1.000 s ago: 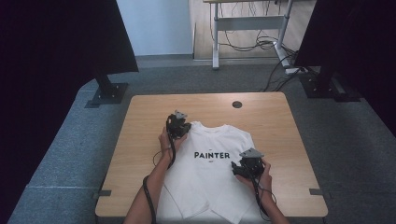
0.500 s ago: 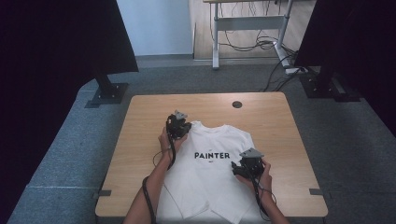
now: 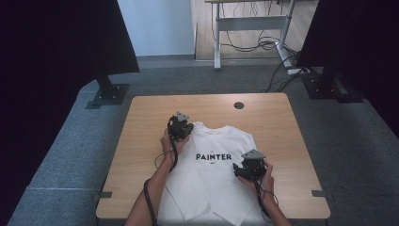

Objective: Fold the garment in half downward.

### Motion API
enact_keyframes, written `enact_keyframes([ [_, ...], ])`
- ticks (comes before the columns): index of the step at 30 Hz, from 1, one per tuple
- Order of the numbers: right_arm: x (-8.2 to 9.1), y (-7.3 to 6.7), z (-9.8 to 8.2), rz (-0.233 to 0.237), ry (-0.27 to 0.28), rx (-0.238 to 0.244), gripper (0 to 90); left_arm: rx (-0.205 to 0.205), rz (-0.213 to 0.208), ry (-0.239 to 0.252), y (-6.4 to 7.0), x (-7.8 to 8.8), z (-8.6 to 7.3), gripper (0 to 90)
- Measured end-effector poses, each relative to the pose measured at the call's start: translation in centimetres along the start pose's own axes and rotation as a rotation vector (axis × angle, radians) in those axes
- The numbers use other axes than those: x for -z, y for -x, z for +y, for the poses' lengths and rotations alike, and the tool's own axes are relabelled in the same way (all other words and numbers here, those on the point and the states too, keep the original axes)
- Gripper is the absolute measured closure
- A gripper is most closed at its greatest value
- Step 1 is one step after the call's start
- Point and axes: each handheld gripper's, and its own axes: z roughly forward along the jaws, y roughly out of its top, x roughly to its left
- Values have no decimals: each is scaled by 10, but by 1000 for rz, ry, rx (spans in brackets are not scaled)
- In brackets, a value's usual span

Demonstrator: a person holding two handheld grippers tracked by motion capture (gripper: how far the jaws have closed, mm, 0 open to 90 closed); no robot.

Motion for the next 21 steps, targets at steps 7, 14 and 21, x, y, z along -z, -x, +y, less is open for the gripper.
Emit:
enact_keyframes([
  [7,-3,3,5,32,-6,-9,238,-2,3,-5,0,0,0,859],
  [14,-12,15,31,36,-7,-3,254,-8,-4,3,1,0,2,859],
  [21,-39,37,62,30,-35,-24,257,-10,-12,9,4,0,4,858],
])
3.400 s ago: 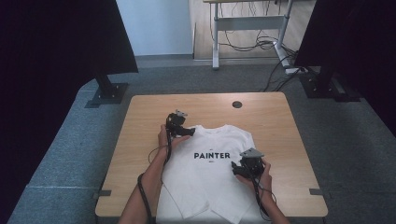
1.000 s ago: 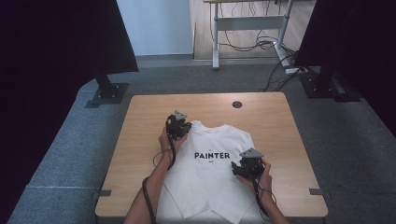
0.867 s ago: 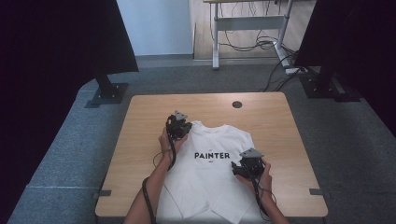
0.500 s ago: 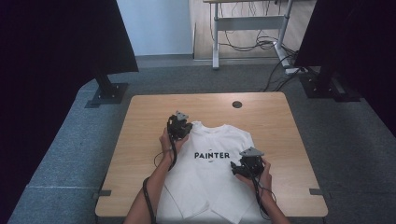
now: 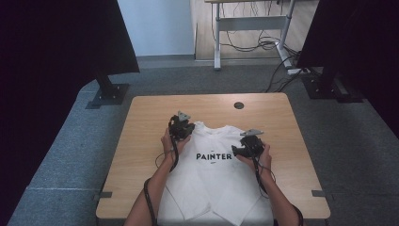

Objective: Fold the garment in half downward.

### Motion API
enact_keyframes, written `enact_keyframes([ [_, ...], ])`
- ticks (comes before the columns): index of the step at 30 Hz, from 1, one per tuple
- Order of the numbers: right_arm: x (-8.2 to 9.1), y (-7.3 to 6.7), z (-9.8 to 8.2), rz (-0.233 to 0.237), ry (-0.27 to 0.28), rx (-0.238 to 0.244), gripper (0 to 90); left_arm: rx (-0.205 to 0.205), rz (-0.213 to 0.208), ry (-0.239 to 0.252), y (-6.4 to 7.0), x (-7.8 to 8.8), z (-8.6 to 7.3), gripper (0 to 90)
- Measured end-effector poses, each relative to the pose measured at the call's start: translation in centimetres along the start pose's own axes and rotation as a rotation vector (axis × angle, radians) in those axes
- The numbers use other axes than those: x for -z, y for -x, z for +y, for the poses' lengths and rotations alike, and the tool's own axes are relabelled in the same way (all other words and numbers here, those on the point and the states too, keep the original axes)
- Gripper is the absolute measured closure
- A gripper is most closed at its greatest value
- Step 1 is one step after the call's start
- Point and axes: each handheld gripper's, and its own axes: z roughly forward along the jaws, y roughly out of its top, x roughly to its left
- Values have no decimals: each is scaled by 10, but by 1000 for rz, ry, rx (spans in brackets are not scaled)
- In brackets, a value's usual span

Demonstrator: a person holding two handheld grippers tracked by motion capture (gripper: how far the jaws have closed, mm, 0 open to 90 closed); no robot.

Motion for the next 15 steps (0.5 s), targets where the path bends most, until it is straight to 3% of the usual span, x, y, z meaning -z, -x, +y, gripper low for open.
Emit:
enact_keyframes([
  [7,-35,26,33,-17,-60,-12,257,-8,-8,-2,4,-4,2,858],
  [15,-54,33,49,-16,-108,-6,263,-1,-7,-5,2,-3,2,857],
])
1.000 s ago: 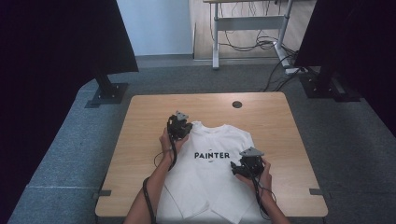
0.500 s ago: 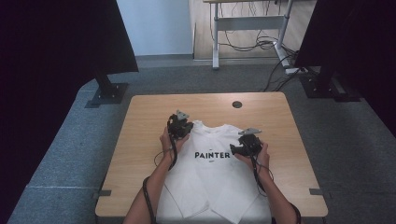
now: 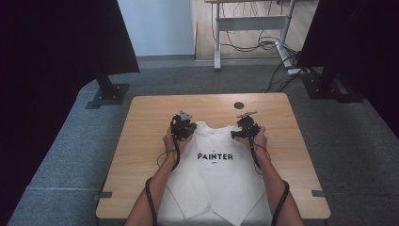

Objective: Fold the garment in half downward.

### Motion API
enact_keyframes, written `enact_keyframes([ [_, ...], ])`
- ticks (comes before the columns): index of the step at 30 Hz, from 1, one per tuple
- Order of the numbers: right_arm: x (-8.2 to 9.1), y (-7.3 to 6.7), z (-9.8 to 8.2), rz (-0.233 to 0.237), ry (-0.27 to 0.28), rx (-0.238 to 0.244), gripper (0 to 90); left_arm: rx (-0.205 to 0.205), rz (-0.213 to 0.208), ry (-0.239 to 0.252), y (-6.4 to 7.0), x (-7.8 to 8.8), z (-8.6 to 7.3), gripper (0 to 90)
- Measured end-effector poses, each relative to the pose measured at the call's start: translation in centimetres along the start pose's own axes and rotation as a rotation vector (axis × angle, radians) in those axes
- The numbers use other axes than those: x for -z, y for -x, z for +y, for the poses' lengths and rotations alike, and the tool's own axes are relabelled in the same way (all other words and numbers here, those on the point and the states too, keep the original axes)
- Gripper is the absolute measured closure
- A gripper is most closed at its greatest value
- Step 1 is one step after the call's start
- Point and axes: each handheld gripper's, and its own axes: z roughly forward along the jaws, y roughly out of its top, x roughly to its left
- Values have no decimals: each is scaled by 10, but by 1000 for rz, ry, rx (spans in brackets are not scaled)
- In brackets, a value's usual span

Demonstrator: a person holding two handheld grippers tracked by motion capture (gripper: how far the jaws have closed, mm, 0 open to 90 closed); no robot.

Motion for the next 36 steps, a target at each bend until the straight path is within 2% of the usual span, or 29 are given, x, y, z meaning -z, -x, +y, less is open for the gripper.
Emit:
enact_keyframes([
  [9,-9,1,2,13,-59,-8,260,4,-5,0,0,2,1,856],
  [11,-10,3,1,22,-56,-28,261,7,-7,2,0,3,0,856],
  [15,-9,2,0,22,-51,-28,281,14,-8,0,-1,3,-2,856],
  [20,-7,0,-1,28,-40,-18,406,19,-11,-3,0,2,-4,856],
  [25,-3,-5,-3,35,-29,-20,629,17,-11,-8,3,1,-4,856],
  [26,-2,-7,-3,44,-32,-16,720,17,-11,-8,3,1,-5,856],
  [27,-2,-9,-3,50,-31,-12,762,18,-11,-8,4,1,-5,856],
  [32,-1,-12,-4,65,-25,-2,829,21,-9,-7,4,2,-5,855],
  [36,0,-11,-8,61,-4,-28,842,29,-4,-8,4,2,-5,856],
])
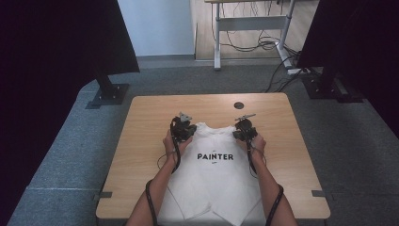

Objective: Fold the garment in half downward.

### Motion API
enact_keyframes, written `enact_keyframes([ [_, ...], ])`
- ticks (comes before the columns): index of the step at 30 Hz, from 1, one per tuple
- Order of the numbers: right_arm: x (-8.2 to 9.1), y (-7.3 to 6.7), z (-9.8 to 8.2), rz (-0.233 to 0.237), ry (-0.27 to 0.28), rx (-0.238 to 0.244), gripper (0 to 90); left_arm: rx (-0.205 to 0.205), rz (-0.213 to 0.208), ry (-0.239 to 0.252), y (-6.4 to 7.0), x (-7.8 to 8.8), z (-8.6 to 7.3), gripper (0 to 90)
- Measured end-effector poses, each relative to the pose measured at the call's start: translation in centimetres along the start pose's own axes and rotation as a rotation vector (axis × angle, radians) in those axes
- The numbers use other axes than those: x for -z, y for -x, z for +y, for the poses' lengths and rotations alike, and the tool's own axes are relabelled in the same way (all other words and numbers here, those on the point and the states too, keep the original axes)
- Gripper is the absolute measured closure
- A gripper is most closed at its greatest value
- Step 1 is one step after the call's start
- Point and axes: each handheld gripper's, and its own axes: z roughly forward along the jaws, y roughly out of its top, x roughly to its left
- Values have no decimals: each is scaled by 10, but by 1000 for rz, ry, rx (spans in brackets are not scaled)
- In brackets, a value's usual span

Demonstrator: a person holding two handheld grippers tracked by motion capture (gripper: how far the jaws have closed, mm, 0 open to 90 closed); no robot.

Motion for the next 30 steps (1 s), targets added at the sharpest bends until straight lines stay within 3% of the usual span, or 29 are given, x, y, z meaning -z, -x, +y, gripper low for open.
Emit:
enact_keyframes([
  [10,4,-6,3,-42,28,-18,846,2,21,5,1,-1,2,857],
  [30,12,-15,10,-81,134,-111,848,26,60,37,-7,3,12,858],
])
